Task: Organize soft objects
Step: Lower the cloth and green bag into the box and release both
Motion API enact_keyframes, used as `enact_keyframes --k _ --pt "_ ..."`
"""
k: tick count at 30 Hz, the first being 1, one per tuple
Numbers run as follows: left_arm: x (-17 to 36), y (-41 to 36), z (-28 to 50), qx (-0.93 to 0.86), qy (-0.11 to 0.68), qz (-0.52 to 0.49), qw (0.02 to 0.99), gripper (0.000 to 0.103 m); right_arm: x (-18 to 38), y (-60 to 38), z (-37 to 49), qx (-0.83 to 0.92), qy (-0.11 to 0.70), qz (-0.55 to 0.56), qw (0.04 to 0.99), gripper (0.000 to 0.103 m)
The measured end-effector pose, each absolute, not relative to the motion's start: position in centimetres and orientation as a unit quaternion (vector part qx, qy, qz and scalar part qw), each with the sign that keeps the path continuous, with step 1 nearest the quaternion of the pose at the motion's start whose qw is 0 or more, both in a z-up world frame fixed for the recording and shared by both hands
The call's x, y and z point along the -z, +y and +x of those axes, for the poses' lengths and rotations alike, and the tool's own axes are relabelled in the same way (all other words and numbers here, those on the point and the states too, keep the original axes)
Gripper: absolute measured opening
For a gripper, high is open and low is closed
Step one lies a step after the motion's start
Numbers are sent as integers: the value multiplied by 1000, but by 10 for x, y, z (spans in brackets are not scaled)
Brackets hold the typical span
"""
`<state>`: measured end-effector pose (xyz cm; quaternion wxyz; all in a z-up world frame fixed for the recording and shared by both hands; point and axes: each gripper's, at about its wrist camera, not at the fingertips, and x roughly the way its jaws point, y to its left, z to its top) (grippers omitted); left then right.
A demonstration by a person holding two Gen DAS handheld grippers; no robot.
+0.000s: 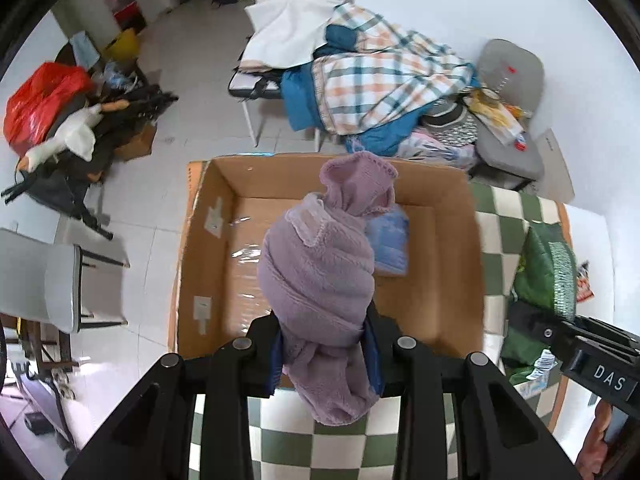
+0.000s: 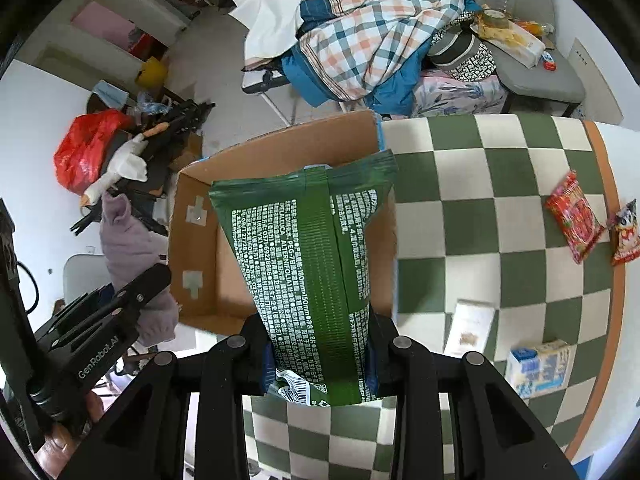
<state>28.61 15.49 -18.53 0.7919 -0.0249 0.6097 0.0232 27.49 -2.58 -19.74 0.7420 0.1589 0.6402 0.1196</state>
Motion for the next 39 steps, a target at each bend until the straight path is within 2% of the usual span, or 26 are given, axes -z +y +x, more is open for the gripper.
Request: enact_keyframes --k 9,19,31,33,34,35,36,39 --pt "236 199 337 -34 651 -39 757 30 247 10 334 -69 664 129 733 35" --pt "289 207 383 -26 692 -26 721 30 306 30 385 -28 686 101 720 35" --pt "316 214 405 -19 719 -46 693 36 331 36 403 -4 696 86 713 37" --pt "317 215 406 -20 723 -50 689 46 330 36 405 -4 697 86 712 43" --pt "315 216 406 -18 720 -51 691 49 329 36 405 -4 696 88 713 56" --pt "313 216 405 -16 716 -54 695 56 327 35 404 -4 694 89 714 68" --pt "311 216 404 -15 713 -57 698 68 324 35 404 -4 691 90 717 71" --pt "301 218 400 -8 703 -62 709 88 315 35 401 -6 685 86 724 72"
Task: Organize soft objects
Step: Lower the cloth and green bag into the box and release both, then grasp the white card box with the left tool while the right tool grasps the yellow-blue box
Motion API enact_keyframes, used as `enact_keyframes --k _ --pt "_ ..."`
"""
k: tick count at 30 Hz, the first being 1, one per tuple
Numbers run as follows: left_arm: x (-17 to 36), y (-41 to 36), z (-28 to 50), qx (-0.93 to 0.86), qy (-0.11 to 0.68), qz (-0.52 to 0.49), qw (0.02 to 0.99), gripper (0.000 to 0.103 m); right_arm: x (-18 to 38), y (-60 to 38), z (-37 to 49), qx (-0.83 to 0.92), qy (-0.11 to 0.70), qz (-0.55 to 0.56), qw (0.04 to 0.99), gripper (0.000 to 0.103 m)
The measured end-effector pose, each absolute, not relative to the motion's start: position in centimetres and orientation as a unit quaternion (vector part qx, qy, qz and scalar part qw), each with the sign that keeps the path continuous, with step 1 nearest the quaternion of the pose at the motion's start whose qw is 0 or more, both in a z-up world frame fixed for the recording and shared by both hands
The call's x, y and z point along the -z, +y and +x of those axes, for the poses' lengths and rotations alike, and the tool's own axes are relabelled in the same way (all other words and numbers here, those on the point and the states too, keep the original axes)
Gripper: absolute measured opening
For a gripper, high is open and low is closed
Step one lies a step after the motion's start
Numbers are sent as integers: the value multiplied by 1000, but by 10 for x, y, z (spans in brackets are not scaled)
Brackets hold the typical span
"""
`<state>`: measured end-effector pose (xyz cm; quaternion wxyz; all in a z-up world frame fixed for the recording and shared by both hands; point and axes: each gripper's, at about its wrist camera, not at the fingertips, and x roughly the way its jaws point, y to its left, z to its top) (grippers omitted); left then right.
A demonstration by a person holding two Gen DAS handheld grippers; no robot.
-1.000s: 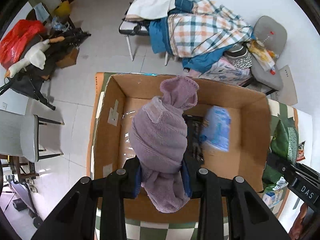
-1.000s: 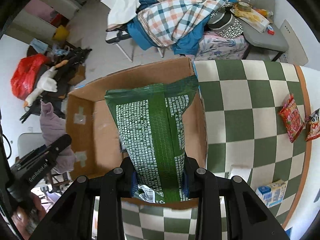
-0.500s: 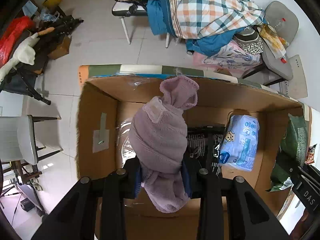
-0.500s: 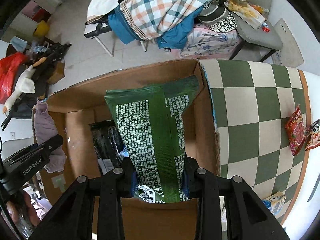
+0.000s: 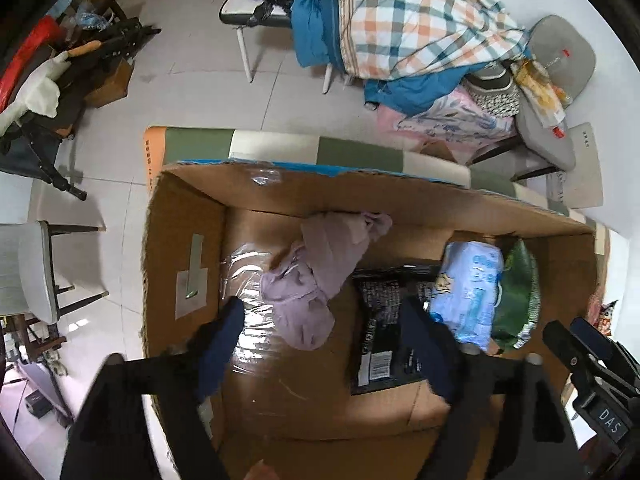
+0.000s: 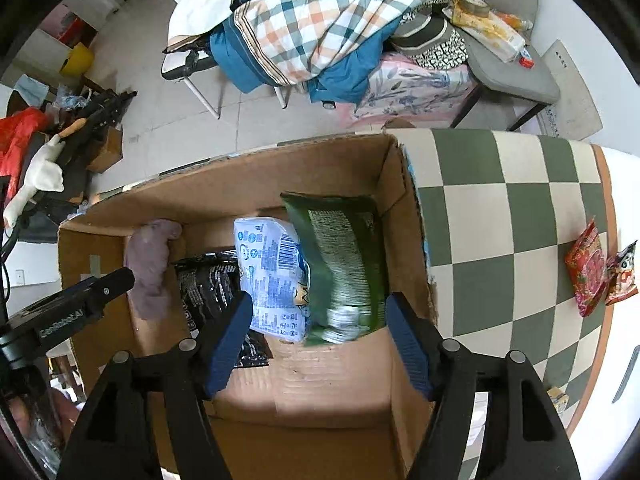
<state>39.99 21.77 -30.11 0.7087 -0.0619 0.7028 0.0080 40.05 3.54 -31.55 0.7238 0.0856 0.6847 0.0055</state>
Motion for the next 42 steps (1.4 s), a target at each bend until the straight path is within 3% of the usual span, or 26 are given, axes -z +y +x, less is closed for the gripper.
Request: enact_keyframes --k 5,8,27,42 --pt "283 219 386 -10 686 -59 726 97 301 36 388 -17 678 75 731 96" --pt "271 217 370 -15 672 -52 738 101 295 39 376 -21 674 61 736 103" --pt "205 203 254 -27 618 -44 784 101 246 40 275 -39 630 17 776 103" --pt "129 160 209 -1 572 -24 820 101 165 1 201 -80 590 102 797 103"
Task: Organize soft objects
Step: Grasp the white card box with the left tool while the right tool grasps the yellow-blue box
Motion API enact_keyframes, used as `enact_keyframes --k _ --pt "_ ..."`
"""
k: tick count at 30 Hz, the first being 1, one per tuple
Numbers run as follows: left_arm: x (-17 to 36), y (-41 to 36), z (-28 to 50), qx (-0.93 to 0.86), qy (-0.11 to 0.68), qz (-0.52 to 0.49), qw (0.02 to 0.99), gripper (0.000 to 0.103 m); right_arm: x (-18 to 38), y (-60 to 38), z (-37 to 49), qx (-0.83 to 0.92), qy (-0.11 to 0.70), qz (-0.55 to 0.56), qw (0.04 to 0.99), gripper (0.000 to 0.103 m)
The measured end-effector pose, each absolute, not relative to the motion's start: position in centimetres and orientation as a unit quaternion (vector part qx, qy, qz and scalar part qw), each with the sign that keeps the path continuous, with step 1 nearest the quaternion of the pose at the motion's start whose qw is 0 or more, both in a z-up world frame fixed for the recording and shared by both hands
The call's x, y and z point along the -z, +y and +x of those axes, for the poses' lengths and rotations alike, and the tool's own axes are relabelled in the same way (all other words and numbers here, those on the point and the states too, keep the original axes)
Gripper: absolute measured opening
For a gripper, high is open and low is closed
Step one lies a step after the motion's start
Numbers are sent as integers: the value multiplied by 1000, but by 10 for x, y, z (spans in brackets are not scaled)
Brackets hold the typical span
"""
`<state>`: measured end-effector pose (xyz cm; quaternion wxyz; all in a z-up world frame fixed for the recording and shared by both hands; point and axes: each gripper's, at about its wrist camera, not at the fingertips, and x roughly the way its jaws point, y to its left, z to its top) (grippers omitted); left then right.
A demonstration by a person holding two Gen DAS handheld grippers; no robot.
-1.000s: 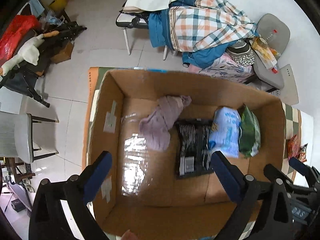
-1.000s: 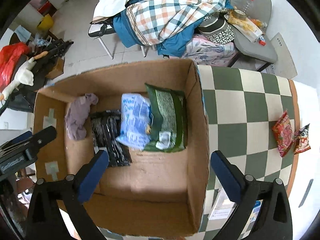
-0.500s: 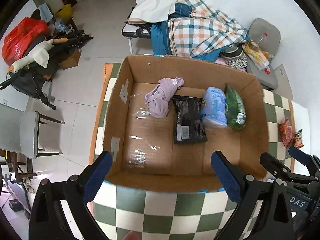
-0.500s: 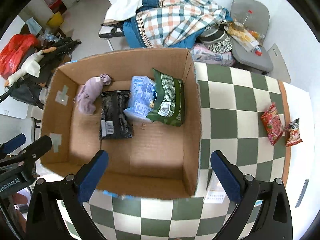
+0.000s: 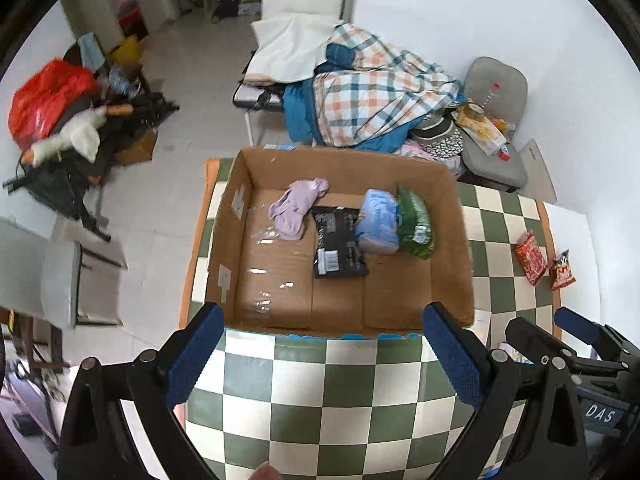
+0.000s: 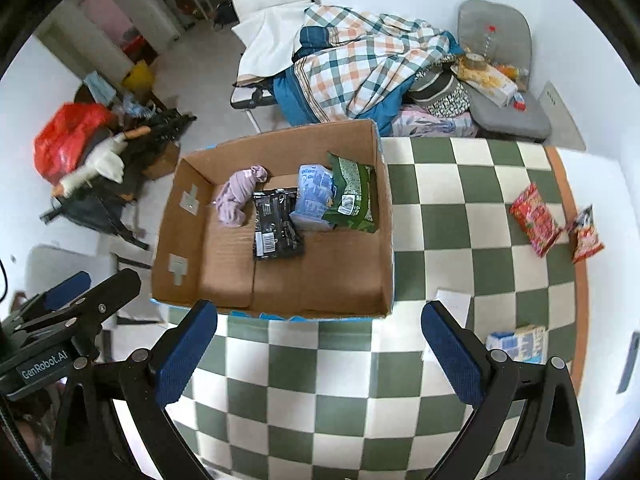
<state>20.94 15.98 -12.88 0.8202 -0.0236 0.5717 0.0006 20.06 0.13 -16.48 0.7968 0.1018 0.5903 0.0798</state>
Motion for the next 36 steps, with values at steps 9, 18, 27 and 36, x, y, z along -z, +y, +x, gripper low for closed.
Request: enact_keyframes --k 9,18,27,36 --pt "145 28 218 73 580 107 804 101 203 -142 159 34 596 242 764 103" --pt "245 -112 234 138 644 218 720 101 353 -274 114 166 663 375 626 101" --pt "297 -151 259 134 702 199 671 101 429 -297 129 182 669 453 561 86" --pt "366 -163 249 132 764 180 605 101 424 -316 119 108 755 274 586 75"
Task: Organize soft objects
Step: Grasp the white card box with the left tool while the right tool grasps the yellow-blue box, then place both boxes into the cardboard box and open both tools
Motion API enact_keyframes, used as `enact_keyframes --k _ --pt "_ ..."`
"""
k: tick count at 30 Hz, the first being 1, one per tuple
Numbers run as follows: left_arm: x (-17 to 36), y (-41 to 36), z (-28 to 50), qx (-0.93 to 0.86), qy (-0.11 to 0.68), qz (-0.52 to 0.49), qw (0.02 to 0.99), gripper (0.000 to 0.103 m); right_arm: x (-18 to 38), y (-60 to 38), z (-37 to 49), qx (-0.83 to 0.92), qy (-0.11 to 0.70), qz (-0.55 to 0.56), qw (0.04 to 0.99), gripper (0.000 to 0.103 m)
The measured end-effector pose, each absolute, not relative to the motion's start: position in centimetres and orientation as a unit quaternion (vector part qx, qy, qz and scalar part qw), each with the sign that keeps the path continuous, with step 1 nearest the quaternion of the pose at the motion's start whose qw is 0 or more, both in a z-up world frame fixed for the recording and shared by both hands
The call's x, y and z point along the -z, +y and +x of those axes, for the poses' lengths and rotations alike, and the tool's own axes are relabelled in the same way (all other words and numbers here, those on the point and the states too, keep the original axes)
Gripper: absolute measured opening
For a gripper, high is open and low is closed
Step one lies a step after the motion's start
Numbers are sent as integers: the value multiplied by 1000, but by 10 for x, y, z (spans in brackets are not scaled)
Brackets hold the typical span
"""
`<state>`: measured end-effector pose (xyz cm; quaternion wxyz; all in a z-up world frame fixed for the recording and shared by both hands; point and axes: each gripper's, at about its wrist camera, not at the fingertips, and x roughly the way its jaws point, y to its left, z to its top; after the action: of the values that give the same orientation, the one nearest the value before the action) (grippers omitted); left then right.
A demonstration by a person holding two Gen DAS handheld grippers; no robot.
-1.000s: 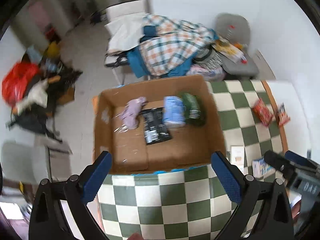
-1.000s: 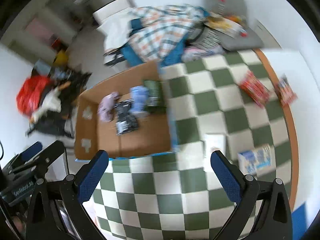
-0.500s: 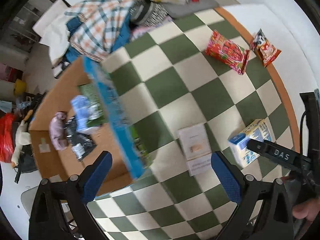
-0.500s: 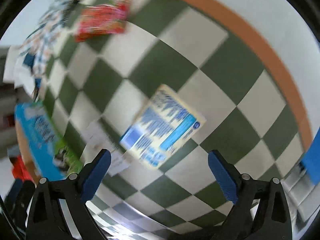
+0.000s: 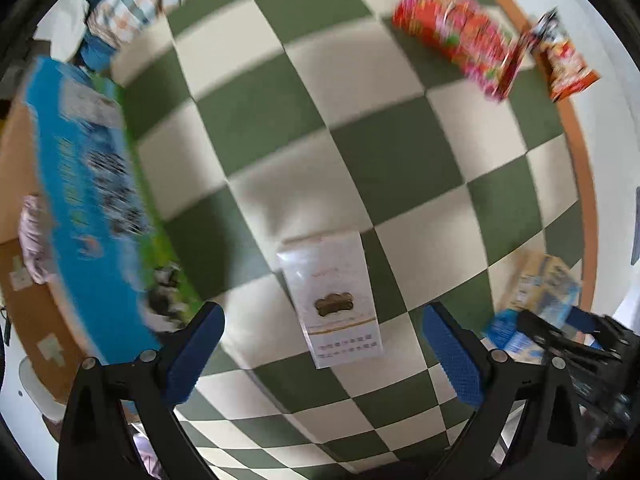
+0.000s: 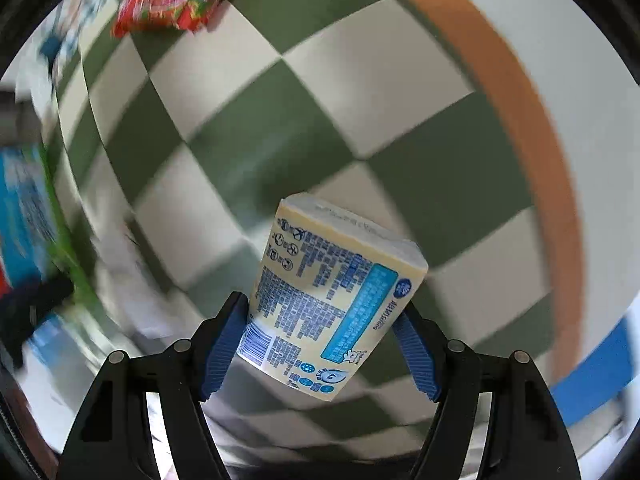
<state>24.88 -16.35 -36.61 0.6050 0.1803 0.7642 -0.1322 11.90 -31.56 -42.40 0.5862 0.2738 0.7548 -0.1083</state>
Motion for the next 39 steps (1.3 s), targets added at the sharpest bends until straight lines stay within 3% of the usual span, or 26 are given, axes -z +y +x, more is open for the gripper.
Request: enact_keyframes --k 12,16,19,21,29,39 --pt "431 -170 233 109 805 185 554 101 431 -327 112 98 765 247 587 75" --pt "433 -163 231 103 801 153 570 96 436 -326 114 104 765 253 584 75" --pt "426 -164 229 102 789 145 589 82 440 -332 115 108 762 265 580 75" --pt "420 -168 227 107 781 148 597 54 444 -336 116 110 762 269 579 69" --pt "405 -180 223 113 767 148 614 54 433 -339 109 129 748 265 595 66" --pt "292 -164 205 180 706 76 681 54 354 -324 122 86 717 260 641 66"
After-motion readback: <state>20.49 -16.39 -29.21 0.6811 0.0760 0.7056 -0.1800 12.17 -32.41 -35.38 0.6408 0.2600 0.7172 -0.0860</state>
